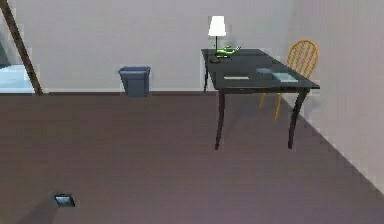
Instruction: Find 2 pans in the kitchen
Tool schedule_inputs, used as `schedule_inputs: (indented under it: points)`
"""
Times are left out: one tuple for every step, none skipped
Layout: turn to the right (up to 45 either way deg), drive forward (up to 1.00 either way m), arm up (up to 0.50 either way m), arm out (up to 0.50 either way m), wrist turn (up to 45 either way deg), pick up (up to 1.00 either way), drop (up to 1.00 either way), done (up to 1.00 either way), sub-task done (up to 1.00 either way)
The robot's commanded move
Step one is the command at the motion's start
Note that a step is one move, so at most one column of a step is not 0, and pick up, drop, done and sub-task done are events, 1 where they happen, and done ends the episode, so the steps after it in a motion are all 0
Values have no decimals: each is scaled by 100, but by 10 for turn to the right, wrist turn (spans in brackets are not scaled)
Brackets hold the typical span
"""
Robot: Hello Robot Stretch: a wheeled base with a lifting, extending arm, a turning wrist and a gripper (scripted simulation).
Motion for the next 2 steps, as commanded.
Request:
schedule_inputs:
  points:
    - [-120,0,0,0,0,0,0,0,0]
    - [0,100,0,0,0,0,0,0,0]
